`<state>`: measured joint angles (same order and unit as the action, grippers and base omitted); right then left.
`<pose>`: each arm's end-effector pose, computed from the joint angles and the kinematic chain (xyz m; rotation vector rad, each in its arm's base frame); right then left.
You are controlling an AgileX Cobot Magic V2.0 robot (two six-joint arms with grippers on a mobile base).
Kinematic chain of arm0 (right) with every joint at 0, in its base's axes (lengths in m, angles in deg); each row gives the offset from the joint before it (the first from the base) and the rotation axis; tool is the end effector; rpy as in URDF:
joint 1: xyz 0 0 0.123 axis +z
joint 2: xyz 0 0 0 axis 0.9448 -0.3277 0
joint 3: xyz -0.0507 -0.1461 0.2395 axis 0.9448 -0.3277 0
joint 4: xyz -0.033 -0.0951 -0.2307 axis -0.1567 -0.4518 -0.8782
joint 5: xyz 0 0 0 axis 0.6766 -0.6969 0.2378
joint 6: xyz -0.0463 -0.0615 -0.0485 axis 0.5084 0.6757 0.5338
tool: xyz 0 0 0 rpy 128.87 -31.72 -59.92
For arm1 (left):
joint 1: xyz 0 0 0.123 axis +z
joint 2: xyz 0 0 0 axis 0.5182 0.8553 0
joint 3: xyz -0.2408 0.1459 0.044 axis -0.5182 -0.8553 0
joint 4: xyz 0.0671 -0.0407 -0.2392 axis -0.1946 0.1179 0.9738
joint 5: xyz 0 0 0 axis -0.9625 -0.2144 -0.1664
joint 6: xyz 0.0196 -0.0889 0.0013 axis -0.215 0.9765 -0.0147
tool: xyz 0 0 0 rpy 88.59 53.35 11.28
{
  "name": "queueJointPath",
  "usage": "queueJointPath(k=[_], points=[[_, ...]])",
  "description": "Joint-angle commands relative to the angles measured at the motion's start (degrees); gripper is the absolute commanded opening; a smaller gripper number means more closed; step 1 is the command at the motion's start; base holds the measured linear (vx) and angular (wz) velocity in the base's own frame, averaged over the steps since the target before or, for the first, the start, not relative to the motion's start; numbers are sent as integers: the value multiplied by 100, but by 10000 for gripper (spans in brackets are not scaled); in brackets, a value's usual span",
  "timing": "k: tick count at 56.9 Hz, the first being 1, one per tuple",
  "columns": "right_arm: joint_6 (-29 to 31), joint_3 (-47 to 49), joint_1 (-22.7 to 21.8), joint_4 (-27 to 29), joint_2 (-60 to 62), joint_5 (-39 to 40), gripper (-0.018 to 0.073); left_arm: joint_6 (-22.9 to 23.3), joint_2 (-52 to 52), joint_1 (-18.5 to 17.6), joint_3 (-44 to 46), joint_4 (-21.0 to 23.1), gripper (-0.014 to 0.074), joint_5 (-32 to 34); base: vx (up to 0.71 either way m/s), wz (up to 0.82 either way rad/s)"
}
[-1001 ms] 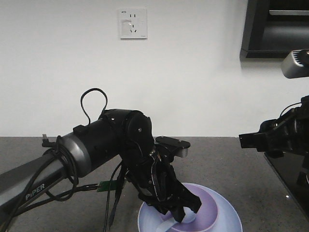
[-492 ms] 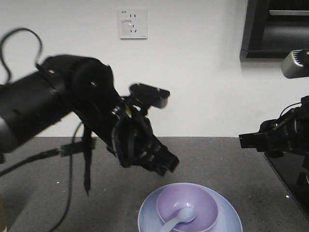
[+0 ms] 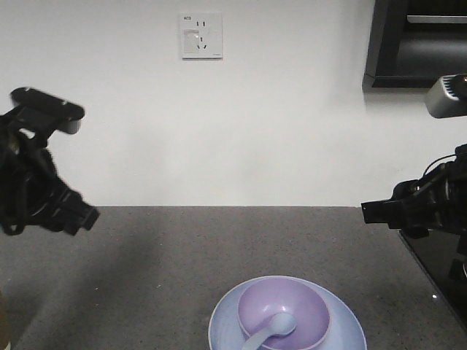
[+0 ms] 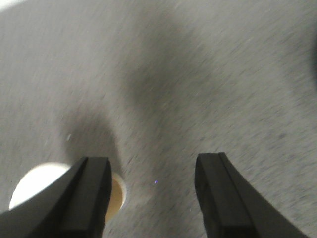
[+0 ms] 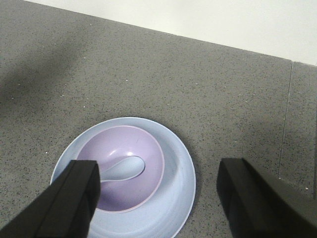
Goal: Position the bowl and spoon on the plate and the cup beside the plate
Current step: 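Release the spoon and raise the left gripper out of the bowl, then lower the left gripper to the brown paper cup rim and grasp it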
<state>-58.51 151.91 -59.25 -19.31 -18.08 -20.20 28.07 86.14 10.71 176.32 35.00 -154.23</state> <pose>0.2289 0.0604 0.4330 -0.3560 2.1706 0.2437 0.2968 -0.0917 0.4098 0.4454 2.5316 0.1424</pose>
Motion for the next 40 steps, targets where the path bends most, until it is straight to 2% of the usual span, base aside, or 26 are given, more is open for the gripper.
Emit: queueJointPath(k=[1,8,23,34,40], points=[[14,188,-5,7,135,411,550,-100,-301,313,-249,-55,499,63,0,0],[14,188,-5,7,135,415,545,-187,-309,664,-580,-85,499,63,0,0],[14,188,-5,12,135,415,542,-204,-304,1163,-780,-31,499,68,0,0],[14,188,-5,12,135,415,542,-222,-202,1317,-933,-43,499,93,0,0],[14,188,-5,11,135,421,542,-261,-99,1344,-971,175,499,155,0,0]])
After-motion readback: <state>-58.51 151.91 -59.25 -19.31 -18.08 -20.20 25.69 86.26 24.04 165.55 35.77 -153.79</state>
